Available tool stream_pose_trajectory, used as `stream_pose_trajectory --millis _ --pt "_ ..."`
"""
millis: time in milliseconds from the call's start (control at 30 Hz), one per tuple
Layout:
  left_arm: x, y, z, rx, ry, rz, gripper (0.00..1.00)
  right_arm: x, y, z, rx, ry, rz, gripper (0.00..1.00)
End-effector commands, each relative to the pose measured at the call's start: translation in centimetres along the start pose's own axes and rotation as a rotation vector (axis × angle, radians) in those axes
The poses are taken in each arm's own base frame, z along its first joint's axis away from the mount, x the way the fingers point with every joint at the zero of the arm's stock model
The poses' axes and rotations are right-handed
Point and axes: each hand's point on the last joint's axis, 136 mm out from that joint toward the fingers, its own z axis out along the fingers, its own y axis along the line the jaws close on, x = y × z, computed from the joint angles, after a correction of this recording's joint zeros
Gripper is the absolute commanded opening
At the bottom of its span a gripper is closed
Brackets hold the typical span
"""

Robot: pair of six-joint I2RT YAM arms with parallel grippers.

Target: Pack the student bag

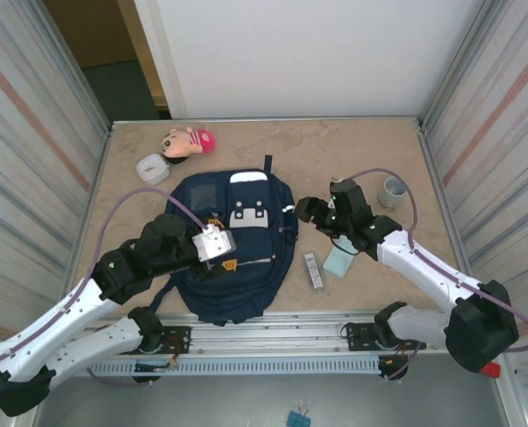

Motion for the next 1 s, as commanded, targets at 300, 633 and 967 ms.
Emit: stream_pose_trajectory --millis 300,633,967 --pt "11.8 4.4 2.6 -0.379 0.237 -1.024 0.82 9.9 1.4 5.1 0.018 0.339 0.001 0.67" --pt "16.7 5.2 7.1 -0.367 0.271 -1.227 0.76 6.4 -0.2 10.5 0.098 0.211 0.054 0.49" --pt "16.6 8.7 10.9 -0.409 0.272 -1.149 0.78 2.4 -0.8 12.0 0.088 0.136 0.057 0.49"
